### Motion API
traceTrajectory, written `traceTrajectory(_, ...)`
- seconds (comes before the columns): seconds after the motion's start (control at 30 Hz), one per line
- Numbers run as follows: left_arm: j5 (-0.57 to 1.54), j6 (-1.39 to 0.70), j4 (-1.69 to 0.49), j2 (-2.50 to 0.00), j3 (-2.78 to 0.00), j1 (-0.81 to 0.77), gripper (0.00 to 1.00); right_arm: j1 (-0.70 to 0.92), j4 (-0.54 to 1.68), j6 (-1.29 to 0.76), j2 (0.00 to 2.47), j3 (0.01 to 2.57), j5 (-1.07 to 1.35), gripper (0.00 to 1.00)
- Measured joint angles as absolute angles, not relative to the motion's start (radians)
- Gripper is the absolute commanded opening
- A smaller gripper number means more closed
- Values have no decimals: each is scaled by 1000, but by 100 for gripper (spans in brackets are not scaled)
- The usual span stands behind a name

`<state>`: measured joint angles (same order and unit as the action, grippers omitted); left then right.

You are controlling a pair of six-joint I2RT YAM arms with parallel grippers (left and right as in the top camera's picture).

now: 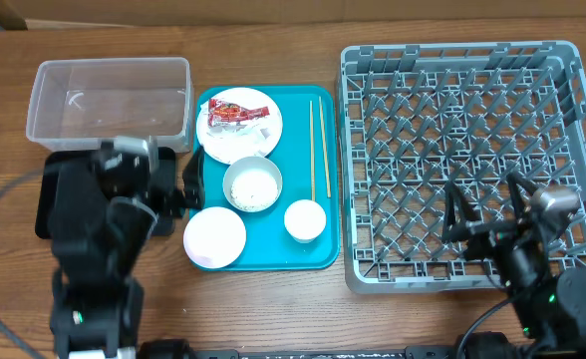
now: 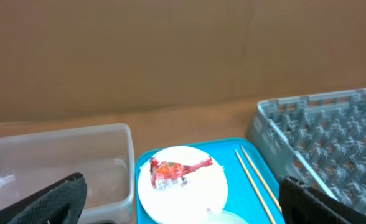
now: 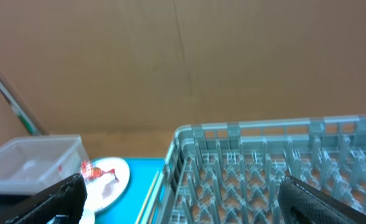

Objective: Sort waste into correct bins and load items into the dishwasher
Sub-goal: 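Reach the left gripper to the white plate and grasp the wrapper and tissue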

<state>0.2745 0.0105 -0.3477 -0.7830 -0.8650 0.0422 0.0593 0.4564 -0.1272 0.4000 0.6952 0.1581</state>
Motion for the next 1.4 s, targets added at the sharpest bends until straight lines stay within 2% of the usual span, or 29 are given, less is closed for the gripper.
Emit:
traceTrajectory(0.4, 187, 86, -832, -1297, -1520, -167, 100, 59, 862, -103, 852, 1189, 160, 100)
traceTrajectory(0.5, 142, 102, -1027, -1463, -1726, -212, 100, 59, 898, -104, 933, 1249, 160, 100)
traceTrajectory(0.6, 121, 115, -1133, -1594, -1856, -229, 100, 59, 905, -108, 974, 1261, 162, 100)
traceTrajectory(0.73, 107, 118, -1136, -1742, -1906, -231, 98, 59, 923, -123, 1028, 1262, 191, 100)
traceTrajectory(1.0, 65, 174, -1075, -2002, -1906, -229, 100, 59, 962, -131, 1108, 1262, 228, 100)
traceTrajectory(1.4, -37, 261, -919, -2223, -1906, -229, 99, 59, 1011, -131, 1174, 1262, 232, 100)
